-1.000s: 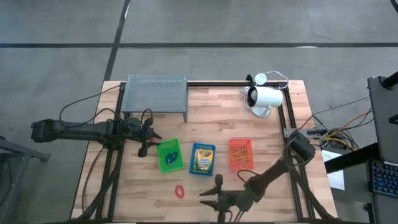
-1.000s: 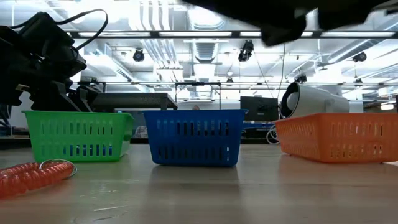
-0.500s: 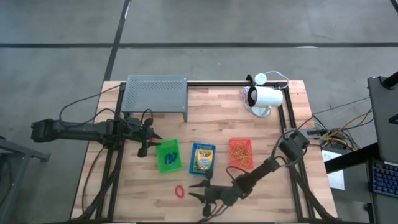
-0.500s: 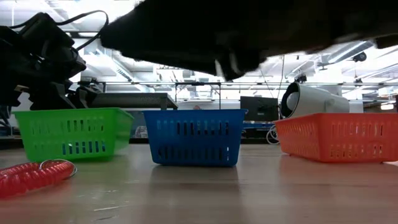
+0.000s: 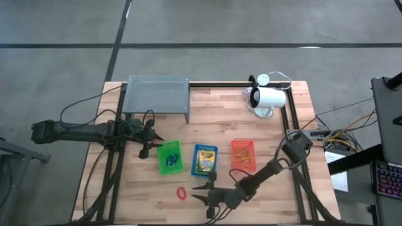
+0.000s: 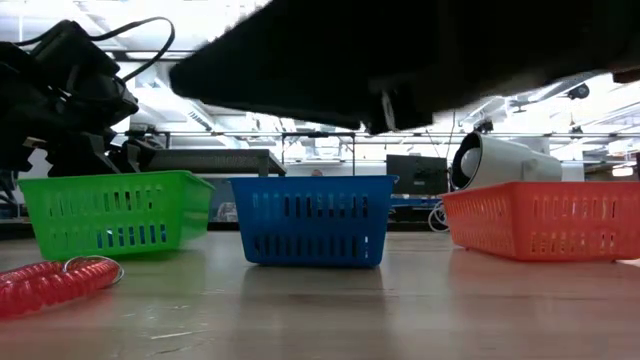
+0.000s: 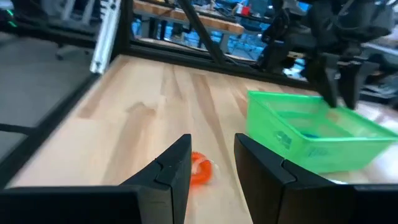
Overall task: Pick & Place Office Desk Supplies
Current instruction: Put the orange spring keychain into the green bin
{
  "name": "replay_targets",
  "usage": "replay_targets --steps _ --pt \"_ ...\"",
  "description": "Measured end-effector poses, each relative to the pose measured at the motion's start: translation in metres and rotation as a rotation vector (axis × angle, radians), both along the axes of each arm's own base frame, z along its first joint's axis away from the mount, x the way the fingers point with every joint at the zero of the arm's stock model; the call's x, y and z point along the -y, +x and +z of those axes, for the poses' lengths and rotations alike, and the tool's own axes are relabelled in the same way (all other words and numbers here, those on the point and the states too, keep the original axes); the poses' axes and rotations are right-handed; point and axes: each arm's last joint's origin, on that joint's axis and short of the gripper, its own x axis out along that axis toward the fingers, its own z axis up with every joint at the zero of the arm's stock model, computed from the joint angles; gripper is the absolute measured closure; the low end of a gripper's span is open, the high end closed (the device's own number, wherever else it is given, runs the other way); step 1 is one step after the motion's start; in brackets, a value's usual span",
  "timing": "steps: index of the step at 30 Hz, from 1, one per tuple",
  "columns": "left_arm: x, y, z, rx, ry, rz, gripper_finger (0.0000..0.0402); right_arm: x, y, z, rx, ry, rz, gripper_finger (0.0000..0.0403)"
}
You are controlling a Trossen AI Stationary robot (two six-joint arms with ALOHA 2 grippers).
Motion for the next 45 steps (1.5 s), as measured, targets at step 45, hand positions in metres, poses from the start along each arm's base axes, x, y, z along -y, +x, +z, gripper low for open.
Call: replay_targets --steps 45 --pt "0.000 0.012 0.042 0.136 0.016 -0.063 0.0263 0.098 -0.109 0.161 0.171 0.060 -0.064 0.0282"
